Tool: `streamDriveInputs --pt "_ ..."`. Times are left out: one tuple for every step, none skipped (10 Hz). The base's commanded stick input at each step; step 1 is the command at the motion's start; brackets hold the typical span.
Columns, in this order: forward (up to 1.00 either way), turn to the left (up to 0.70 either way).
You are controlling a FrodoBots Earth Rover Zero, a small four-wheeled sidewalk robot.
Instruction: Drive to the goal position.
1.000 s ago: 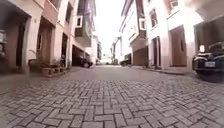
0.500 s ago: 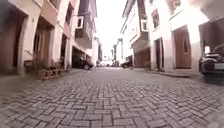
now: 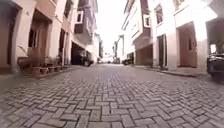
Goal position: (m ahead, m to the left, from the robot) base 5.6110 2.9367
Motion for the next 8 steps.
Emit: streamDriveInputs --pt "0.7 0.0" --pt "0.7 0.0" --pt "0.7 0.0" --pt "0.7 0.0" --pt "0.7 0.0" --pt "0.7 0.0" --pt "0.7 0.0" --pt "0.7 0.0"
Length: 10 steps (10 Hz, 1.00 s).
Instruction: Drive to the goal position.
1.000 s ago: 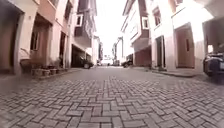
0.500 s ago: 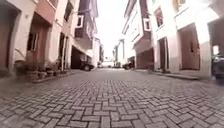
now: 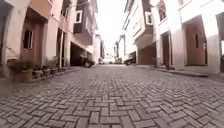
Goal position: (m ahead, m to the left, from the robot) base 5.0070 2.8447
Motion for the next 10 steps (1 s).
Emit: streamDriveInputs --pt "0.7 0.0" --pt "0.7 0.0" --pt "0.7 0.0" --pt "0.7 0.0" --pt "0.7 0.0" --pt "0.7 0.0" --pt "0.7 0.0" --pt "0.7 0.0" --pt "0.7 0.0" --pt "0.7 0.0"
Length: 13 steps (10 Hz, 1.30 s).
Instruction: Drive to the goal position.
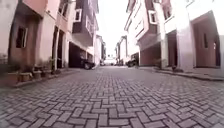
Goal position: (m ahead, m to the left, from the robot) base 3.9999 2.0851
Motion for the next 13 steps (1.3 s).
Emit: streamDriveInputs --pt "0.7 0.0" --pt "0.7 0.0" --pt "0.7 0.0" --pt "0.7 0.0" --pt "0.7 0.0" --pt "0.7 0.0" --pt "0.7 0.0" --pt "0.7 0.0" --pt "0.7 0.0" --pt "0.7 0.0" --pt "0.7 0.0" --pt "0.7 0.0" --pt "0.7 0.0"
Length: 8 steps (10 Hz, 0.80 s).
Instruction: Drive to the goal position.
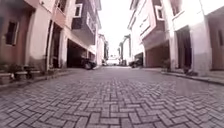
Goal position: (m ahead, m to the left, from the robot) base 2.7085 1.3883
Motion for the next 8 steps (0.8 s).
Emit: streamDriveInputs --pt "0.7 0.0" --pt "0.7 0.0" --pt "0.7 0.0" --pt "0.7 0.0" --pt "0.7 0.0" --pt "0.7 0.0" --pt "0.7 0.0" --pt "0.7 0.0"
